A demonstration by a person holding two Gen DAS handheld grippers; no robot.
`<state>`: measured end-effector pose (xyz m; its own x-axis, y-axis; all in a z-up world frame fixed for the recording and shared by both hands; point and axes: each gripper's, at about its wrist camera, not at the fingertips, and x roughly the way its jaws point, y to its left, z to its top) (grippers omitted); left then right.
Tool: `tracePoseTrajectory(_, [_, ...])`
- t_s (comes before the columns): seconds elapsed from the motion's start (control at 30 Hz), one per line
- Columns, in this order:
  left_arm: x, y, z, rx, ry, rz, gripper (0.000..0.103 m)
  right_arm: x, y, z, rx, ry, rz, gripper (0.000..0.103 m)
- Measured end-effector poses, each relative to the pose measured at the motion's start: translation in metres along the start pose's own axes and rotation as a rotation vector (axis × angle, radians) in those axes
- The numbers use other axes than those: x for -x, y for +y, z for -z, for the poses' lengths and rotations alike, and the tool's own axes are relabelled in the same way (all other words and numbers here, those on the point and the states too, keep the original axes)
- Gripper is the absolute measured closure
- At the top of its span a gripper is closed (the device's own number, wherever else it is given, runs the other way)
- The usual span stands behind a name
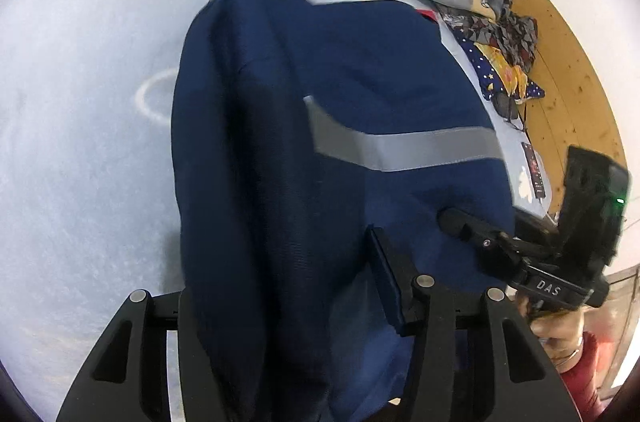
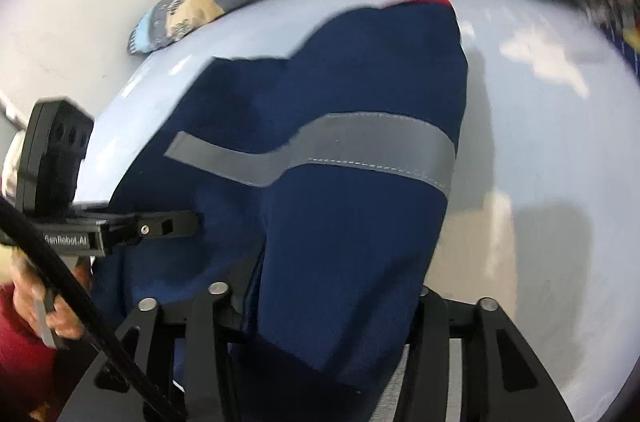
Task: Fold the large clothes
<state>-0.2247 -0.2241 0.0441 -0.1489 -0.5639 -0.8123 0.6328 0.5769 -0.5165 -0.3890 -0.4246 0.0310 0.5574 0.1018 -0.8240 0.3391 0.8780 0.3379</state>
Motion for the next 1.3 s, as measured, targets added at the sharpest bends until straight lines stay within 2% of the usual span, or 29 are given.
tracePoseTrajectory(0.07, [0.001, 0.010, 0.003, 0.032, -0.002, 0.007, 0.035, -0.005, -0.012, 0.003, -0.061, 0.020, -0.017, 0.033])
tracePoseTrajectory(0.1, [0.000, 0.017, 0.005, 0.062, 0.001, 0.015, 0.033, -0.006, -0.018, 0.006, -0.092, 0.023, -0.017, 0.025])
tracePoseTrajectory(0.13, [-0.001, 0.025, 0.004, 0.088, 0.004, 0.019, 0.029, -0.007, -0.025, 0.009, -0.137, 0.024, -0.026, 0.023])
tracePoseTrajectory(0.23, [0.004, 0.040, 0.018, 0.161, -0.005, 0.049, 0.027, -0.001, -0.036, 0.016, -0.227, 0.024, -0.046, 0.021])
tracePoseTrajectory(0.3, [0.014, 0.043, 0.024, 0.174, -0.020, 0.037, 0.027, 0.011, -0.037, 0.019, -0.233, 0.016, -0.005, 0.021])
tracePoseTrajectory(0.37, [0.030, 0.040, 0.032, 0.173, -0.060, -0.009, 0.027, 0.032, -0.035, 0.025, -0.233, -0.011, 0.042, 0.021])
tracePoseTrajectory(0.47, [0.062, 0.028, 0.049, 0.118, -0.147, -0.134, 0.027, 0.071, -0.021, 0.036, -0.180, -0.080, 0.142, 0.021])
tracePoseTrajectory(0.53, [0.082, 0.007, 0.066, 0.030, -0.227, -0.267, 0.027, 0.095, 0.004, 0.048, -0.092, -0.133, 0.171, 0.033])
tracePoseTrajectory(0.6, [0.091, -0.018, 0.084, -0.068, -0.304, -0.374, 0.026, 0.105, 0.033, 0.064, -0.006, -0.157, 0.188, 0.070])
tracePoseTrajectory(0.67, [0.091, -0.040, 0.103, -0.155, -0.362, -0.464, 0.026, 0.096, 0.056, 0.079, 0.058, -0.130, 0.193, 0.081])
tracePoseTrajectory(0.7, [0.084, -0.050, 0.114, -0.211, -0.361, -0.493, 0.026, 0.088, 0.062, 0.087, 0.072, -0.106, 0.199, 0.082])
tracePoseTrajectory(0.77, [0.062, -0.056, 0.124, -0.269, -0.307, -0.551, 0.026, 0.063, 0.064, 0.101, 0.067, -0.029, 0.213, 0.082])
tracePoseTrajectory(0.8, [0.047, -0.049, 0.126, -0.273, -0.251, -0.592, 0.026, 0.050, 0.059, 0.105, 0.052, 0.001, 0.237, 0.082])
tracePoseTrajectory(0.87, [0.024, -0.030, 0.120, -0.221, -0.165, -0.597, 0.019, 0.037, 0.051, 0.107, 0.009, 0.027, 0.228, 0.083])
tracePoseTrajectory(0.9, [0.016, -0.017, 0.113, -0.166, -0.127, -0.570, 0.013, 0.035, 0.045, 0.104, -0.034, 0.041, 0.188, 0.083])
tracePoseTrajectory(0.93, [0.019, -0.006, 0.108, -0.112, -0.123, -0.544, 0.006, 0.034, 0.041, 0.101, -0.062, 0.054, 0.164, 0.082])
tracePoseTrajectory(1.0, [0.032, -0.002, 0.106, -0.079, -0.143, -0.520, 0.009, 0.039, 0.041, 0.097, -0.060, 0.064, 0.146, 0.080])
tracePoseTrajectory(1.03, [0.042, -0.008, 0.106, -0.098, -0.172, -0.533, 0.016, 0.045, 0.042, 0.096, -0.054, 0.055, 0.129, 0.079])
tracePoseTrajectory(1.07, [0.051, -0.015, 0.105, -0.114, -0.203, -0.544, 0.018, 0.056, 0.043, 0.091, -0.062, 0.023, 0.100, 0.079])
tracePoseTrajectory(1.13, [0.079, -0.036, 0.101, -0.155, -0.316, -0.522, 0.018, 0.080, 0.041, 0.072, -0.074, -0.058, 0.080, 0.078])
tracePoseTrajectory(1.2, [0.098, -0.056, 0.088, -0.196, -0.411, -0.551, 0.018, 0.095, 0.039, 0.047, -0.053, -0.116, 0.104, 0.064])
tracePoseTrajectory(1.23, [0.103, -0.068, 0.076, -0.231, -0.446, -0.550, 0.016, 0.096, 0.037, 0.029, -0.047, -0.130, 0.131, 0.064])
tracePoseTrajectory(1.3, [0.098, -0.082, 0.052, -0.280, -0.452, -0.574, 0.015, 0.091, 0.031, -0.002, -0.041, -0.150, 0.147, 0.064])
